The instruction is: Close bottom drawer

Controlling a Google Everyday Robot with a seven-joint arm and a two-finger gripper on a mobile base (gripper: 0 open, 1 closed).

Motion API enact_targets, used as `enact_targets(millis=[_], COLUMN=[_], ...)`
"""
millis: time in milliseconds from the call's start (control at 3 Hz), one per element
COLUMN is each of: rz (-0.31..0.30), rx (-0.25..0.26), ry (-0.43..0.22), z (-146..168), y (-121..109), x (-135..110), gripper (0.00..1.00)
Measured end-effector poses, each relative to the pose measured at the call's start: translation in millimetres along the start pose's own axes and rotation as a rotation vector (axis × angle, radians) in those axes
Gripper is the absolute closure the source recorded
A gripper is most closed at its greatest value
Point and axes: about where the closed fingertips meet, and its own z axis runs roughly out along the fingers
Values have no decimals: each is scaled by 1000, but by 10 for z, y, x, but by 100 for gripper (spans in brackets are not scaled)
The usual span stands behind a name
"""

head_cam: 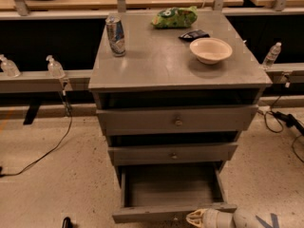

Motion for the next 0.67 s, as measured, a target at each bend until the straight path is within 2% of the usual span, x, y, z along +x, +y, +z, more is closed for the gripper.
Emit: enact_targets(millis=[333,667], rz=[0,-34], rx=[0,40], ry=[0,-12], z=[-6,60], y=[7,-70], x=[3,-4], gripper=[100,100])
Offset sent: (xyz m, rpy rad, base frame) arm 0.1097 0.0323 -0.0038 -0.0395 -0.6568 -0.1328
